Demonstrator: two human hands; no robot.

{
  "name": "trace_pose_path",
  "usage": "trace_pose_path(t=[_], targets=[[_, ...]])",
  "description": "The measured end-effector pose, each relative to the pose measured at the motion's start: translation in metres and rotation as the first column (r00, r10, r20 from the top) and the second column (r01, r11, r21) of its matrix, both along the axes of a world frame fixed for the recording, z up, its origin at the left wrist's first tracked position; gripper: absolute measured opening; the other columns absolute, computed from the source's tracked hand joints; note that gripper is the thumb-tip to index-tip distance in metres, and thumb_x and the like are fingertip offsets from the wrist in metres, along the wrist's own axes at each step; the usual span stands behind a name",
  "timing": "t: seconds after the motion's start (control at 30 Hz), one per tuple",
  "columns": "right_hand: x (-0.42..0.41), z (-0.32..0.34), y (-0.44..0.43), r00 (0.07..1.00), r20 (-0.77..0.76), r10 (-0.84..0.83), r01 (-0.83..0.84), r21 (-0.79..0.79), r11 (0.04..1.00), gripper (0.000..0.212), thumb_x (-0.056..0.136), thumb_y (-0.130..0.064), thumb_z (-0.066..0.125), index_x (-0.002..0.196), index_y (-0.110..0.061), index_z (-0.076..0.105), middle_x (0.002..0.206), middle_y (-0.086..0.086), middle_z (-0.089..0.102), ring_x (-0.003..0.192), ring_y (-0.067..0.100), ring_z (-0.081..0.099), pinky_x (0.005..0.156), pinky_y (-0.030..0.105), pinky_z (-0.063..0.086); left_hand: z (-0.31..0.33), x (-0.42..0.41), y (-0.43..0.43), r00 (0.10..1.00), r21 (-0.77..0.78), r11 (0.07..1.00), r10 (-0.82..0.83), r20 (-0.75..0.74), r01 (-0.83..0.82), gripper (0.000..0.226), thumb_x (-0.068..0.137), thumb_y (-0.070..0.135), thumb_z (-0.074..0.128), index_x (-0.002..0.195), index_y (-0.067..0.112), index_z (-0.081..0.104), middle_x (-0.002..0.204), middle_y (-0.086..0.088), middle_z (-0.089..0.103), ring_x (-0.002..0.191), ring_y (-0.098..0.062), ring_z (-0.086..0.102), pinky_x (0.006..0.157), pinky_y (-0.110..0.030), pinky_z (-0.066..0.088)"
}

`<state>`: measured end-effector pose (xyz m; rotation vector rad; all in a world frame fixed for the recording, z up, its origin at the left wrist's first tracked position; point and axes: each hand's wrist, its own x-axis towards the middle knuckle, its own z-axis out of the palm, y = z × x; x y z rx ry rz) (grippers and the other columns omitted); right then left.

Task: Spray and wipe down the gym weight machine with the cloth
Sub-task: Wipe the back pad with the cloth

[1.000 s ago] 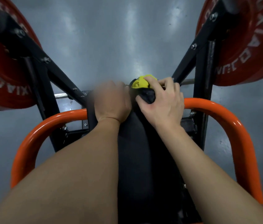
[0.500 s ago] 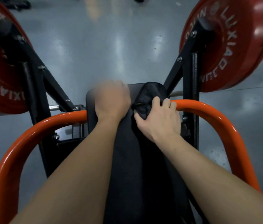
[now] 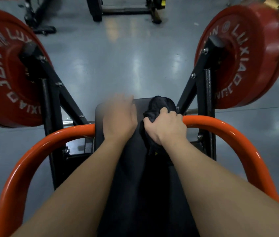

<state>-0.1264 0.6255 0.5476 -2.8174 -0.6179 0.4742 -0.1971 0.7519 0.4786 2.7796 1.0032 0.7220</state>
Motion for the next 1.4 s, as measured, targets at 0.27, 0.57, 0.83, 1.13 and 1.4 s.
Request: trace_pose_path(t=[0.27,0.57,0.83,1.13,1.4], targets=[[-0.033,-0.032,-0.018,0.914,0.402,-0.055,-0.049,0.244,0.968,0.061,0.079,-0.065,0.055,0.133,-0.037,0.053,0.136,0.004,0.049,0.128,0.028,0.046,0.105,0.049,0.039,-0.014,-0.048,-0.043,0.979,-0.031,0.989,0.141,-0.147,-0.147,0.064,0.102,0.047,0.028,0.163,0.026,0.023,0.171,-0.003,0.015,0.158,-0.023,0.01,0.127,-0.051,0.009],[-0.033,-0.043,-0.065,0.877,0.343,0.337,-0.427,0.231,0.874,0.071,0.079,-0.035,0.07,0.148,-0.032,0.051,0.163,0.001,0.037,0.154,0.034,0.025,0.118,0.054,0.036,-0.018,-0.043,-0.038,0.978,-0.006,0.989,0.146,-0.152,-0.149,0.062,0.103,0.043,0.03,0.162,0.025,0.026,0.17,-0.005,0.017,0.157,-0.026,0.014,0.126,-0.053,0.013],[0.057,-0.004,0.045,0.978,0.189,0.085,-0.134,0.26,0.956,0.028,0.091,-0.033,0.06,0.116,-0.024,0.067,0.126,0.001,0.058,0.12,0.03,0.052,0.097,0.04,0.044,-0.016,-0.043,-0.039,0.973,0.005,0.986,0.168,-0.161,-0.17,0.062,0.103,0.043,0.03,0.162,0.027,0.025,0.171,-0.003,0.016,0.158,-0.024,0.012,0.126,-0.052,0.014],[-0.045,-0.049,-0.088,0.931,0.348,0.107,-0.219,0.302,0.928,0.037,0.072,-0.027,0.076,0.108,-0.02,0.072,0.125,0.002,0.065,0.129,0.032,0.056,0.097,0.047,0.055,-0.017,-0.042,-0.039,0.976,0.004,0.985,0.17,-0.137,-0.171,0.062,0.102,0.042,0.03,0.162,0.027,0.026,0.17,-0.004,0.018,0.157,-0.023,0.014,0.126,-0.052,0.013],[-0.042,-0.046,-0.086,0.934,0.331,0.133,-0.231,0.278,0.932,0.032,0.07,-0.031,0.081,0.099,-0.023,0.071,0.109,0.005,0.06,0.108,0.028,0.051,0.089,0.045,0.048,-0.017,-0.042,-0.04,0.977,-0.005,0.984,0.175,-0.124,-0.177,0.062,0.102,0.041,0.031,0.162,0.028,0.026,0.17,-0.003,0.018,0.157,-0.023,0.014,0.127,-0.051,0.012]])
